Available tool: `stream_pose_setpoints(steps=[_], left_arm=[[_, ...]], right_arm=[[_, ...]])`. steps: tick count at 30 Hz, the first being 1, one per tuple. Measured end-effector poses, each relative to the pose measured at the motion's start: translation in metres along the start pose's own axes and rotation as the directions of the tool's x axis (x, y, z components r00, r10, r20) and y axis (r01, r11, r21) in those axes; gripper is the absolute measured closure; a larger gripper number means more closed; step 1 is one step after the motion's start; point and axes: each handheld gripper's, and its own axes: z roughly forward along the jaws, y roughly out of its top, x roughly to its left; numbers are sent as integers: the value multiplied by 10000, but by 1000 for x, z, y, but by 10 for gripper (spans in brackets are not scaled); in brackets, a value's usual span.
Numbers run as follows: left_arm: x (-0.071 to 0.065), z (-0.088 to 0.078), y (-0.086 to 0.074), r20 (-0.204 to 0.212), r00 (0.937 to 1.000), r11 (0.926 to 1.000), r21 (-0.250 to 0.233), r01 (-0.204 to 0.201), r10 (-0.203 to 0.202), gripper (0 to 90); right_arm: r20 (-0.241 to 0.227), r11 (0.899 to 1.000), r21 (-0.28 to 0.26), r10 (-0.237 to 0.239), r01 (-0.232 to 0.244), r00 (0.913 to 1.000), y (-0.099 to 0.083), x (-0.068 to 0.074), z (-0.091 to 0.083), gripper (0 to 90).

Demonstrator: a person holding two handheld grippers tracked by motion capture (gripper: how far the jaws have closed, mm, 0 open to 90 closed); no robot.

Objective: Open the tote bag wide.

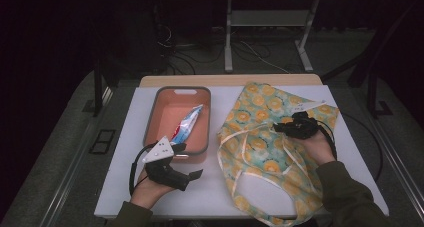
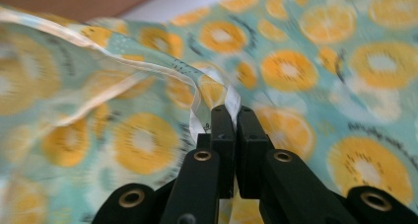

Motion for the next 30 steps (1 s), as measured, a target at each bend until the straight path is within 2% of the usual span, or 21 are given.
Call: stream_pose_setpoints(steps=[8, 10, 11, 15, 17, 18, 19, 20, 21, 25, 27, 30], left_arm=[[0, 0, 0, -9, 10000, 10000, 36, -34, 35, 0], [0, 0, 0, -11, 10000, 10000, 37, -35, 35, 0], [0, 0, 0, -8, 10000, 10000, 41, -39, 39, 0], [-1, 0, 0, 10, 10000, 10000, 46, -65, 65, 0], [-1, 0, 0, 12, 10000, 10000, 46, -52, 52, 0], [-1, 0, 0, 11, 10000, 10000, 54, -52, 52, 0], [-1, 0, 0, 13, 10000, 10000, 50, -49, 49, 0], [-1, 0, 0, 10, 10000, 10000, 47, -49, 49, 0], [-1, 0, 0, 11, 10000, 10000, 50, -52, 52, 0], [-1, 0, -1, 8, 10000, 10000, 69, -39, 39, 0], [-1, 0, -1, -13, 10000, 10000, 81, -24, 24, 0], [0, -1, -1, -19, 10000, 10000, 91, -16, 17, 0]], right_arm=[[640, 9946, 1014, 165, -229, 9978, -17, -11, 17, 873], [643, 9923, 1195, 246, -322, 9976, -18, -12, 19, 831], [676, 9925, 1164, 286, -363, 9973, -18, -12, 18, 778], [444, 9959, 573, 672, -697, 9968, -13, -10, 8, 554], [194, 9962, 183, 847, -850, 9962, -9, -7, 0, 476], [-30, 9969, -49, 781, -781, 9969, -5, -3, -9, 433], [-30, 9969, -49, 781, -781, 9969, -5, -3, -9, 433], [-332, 9972, -103, 737, -741, 9967, -3, 3, -17, 402], [-332, 9972, -103, 737, -741, 9967, -3, 3, -17, 402], [-719, 9993, -125, 330, -339, 9969, -2, 18, -29, 350], [-819, 10000, -39, 15, -19, 9966, -3, 28, -35, 336], [-1216, 9987, -49, -506, 504, 9913, -7, 43, -42, 344]])
